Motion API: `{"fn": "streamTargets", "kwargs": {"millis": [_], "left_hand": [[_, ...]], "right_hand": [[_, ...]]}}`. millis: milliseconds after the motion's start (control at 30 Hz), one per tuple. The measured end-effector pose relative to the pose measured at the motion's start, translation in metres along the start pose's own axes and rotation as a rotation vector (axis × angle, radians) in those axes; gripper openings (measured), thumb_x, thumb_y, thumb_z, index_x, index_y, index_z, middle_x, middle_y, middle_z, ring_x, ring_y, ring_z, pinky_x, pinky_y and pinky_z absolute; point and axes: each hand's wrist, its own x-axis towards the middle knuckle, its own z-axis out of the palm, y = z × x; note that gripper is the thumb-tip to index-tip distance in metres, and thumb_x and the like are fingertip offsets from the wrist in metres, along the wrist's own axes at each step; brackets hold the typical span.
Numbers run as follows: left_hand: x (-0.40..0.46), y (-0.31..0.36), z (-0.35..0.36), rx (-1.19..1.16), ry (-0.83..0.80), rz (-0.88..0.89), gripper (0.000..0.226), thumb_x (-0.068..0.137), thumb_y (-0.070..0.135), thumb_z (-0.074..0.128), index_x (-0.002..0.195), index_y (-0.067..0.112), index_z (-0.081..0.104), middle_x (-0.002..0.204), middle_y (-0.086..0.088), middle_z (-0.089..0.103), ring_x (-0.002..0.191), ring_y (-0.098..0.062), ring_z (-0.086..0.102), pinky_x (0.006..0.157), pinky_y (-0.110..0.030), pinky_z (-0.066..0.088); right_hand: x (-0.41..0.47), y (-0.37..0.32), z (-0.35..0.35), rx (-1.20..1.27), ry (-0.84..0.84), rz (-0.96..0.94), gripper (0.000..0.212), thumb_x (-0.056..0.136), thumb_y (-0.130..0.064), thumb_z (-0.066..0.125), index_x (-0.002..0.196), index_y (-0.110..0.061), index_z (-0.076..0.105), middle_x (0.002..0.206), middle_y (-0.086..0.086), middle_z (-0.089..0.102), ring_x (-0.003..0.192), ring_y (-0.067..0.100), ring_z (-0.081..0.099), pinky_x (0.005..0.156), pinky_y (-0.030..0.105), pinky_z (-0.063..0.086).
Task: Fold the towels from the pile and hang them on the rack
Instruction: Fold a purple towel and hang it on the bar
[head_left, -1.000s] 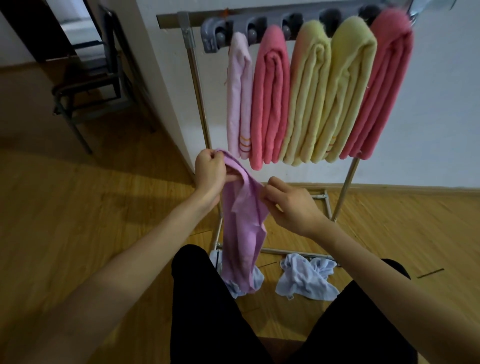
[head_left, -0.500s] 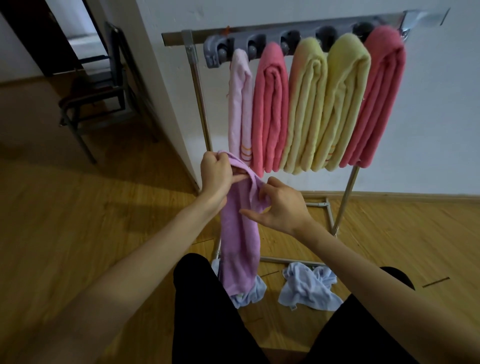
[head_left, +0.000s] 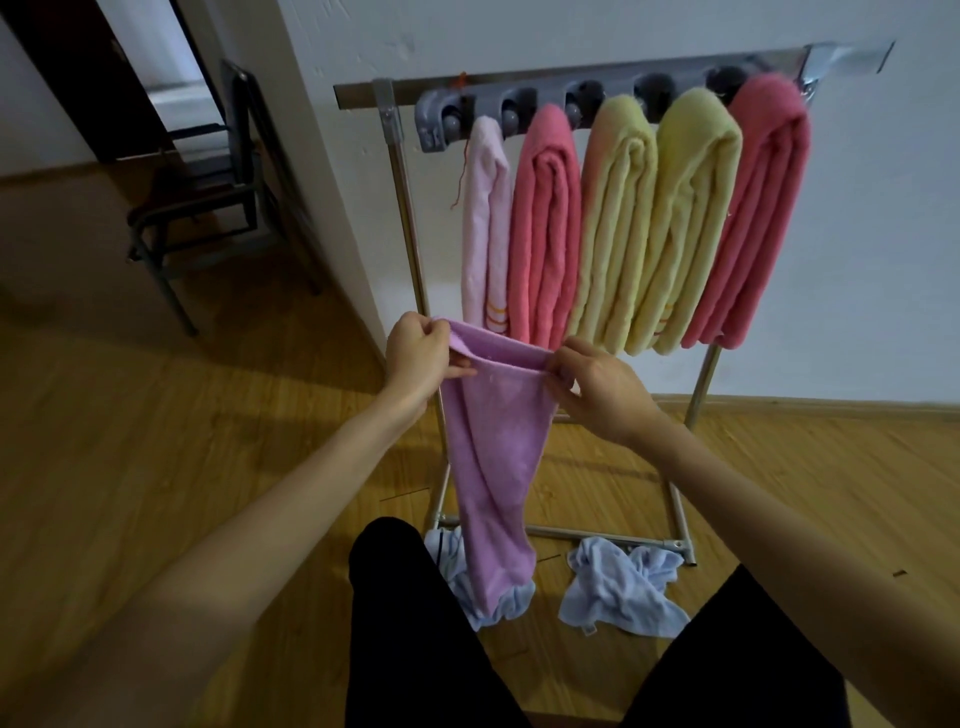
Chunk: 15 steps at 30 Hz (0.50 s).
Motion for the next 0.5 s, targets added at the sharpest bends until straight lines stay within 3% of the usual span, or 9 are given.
{"fn": "streamTargets", "kwargs": {"millis": [233, 367, 500], "left_hand": [[0.009, -0.003, -0.017, 0.497, -0.053, 0.19, 0.012, 0.097, 0.019, 0.052, 0.091, 0.009, 0.056, 0.072, -0.007, 0.066, 0.054, -0.012, 0.067, 0.056, -0.027, 0.059], [0.014, -0.002, -0.021, 0.695, -0.009, 0.298, 0.017, 0.093, 0.024, 0.058, 0.083, 0.01, 0.059, 0.072, -0.006, 0.064, 0.06, -0.017, 0.066, 0.059, -0.039, 0.06], [0.015, 0.008, -0.022, 0.74, 0.032, 0.371, 0.021, 0.092, 0.026, 0.059, 0.079, 0.01, 0.061, 0.07, -0.006, 0.062, 0.061, -0.018, 0.063, 0.062, -0.039, 0.059]], "right_hand": [[0.005, 0.017, -0.011, -0.03, -0.071, -0.051, 0.017, 0.097, -0.023, 0.051, 0.097, -0.007, 0.056, 0.093, 0.008, 0.06, 0.076, 0.028, 0.059, 0.061, 0.041, 0.049], [0.008, 0.018, -0.016, -0.035, -0.06, -0.047, 0.018, 0.099, -0.022, 0.046, 0.1, -0.005, 0.053, 0.096, 0.01, 0.058, 0.077, 0.024, 0.056, 0.062, 0.035, 0.044], [0.012, 0.021, -0.02, -0.09, -0.066, -0.086, 0.015, 0.098, -0.016, 0.044, 0.102, -0.004, 0.053, 0.097, 0.01, 0.056, 0.081, 0.024, 0.054, 0.066, 0.025, 0.033]]}}
